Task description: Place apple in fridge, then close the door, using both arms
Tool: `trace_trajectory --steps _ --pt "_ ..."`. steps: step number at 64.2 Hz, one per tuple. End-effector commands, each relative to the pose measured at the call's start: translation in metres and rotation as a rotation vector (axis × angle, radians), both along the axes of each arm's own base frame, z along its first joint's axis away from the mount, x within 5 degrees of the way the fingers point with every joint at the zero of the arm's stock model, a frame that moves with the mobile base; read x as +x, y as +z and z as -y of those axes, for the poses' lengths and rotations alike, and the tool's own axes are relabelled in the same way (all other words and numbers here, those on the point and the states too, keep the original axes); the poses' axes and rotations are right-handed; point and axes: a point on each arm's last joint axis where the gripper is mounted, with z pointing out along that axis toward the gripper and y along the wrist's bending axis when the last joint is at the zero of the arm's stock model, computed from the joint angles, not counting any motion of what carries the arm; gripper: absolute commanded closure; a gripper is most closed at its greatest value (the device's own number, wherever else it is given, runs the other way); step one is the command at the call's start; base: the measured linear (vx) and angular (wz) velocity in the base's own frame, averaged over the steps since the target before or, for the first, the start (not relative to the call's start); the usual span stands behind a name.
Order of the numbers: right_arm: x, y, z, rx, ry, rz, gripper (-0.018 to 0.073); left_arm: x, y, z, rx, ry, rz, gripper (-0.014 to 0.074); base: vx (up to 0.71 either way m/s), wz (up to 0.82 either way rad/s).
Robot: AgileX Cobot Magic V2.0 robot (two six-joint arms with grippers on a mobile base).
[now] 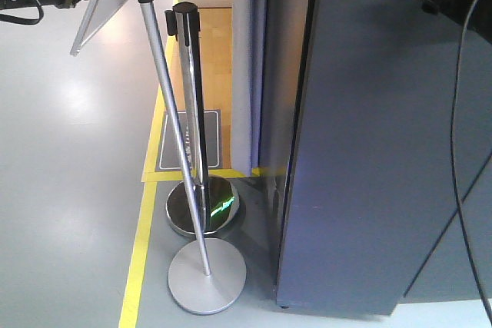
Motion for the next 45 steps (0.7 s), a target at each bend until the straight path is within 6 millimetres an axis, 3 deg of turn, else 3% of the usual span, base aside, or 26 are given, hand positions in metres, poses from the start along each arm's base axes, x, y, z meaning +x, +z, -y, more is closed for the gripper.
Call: trace_trajectory --steps 1,15,24,36,45 --pt "0.007 0.033 0.0 -0.086 0.001 0.102 0.002 -0.012 0.027 -0.004 -0.007 0.044 0.078 0.0323 0.0 -0.01" --pt "0.019 0.037 -0.003 -0.085 0.032 0.108 0.002 -0.01 0.027 -0.006 -0.008 0.066 0.081 0.0323 0.0 0.0" --pt "0.016 0.044 -0.006 -0.111 0.062 0.104 0.0023 -0.009 0.027 -0.007 -0.009 0.083 0.085 0.0323 0.0 -0.01" --pt "-0.009 0.073 -0.014 -0.152 0.15 0.117 0.0079 -0.008 0.027 -0.007 -0.009 0.093 0.087 0.0325 0.0 0.0" --pt "-0.041 0.101 -0.024 -0.155 0.265 0.119 0.0192 -0.009 0.028 -0.007 -0.009 0.092 0.089 0.0334 0.0 0.0"
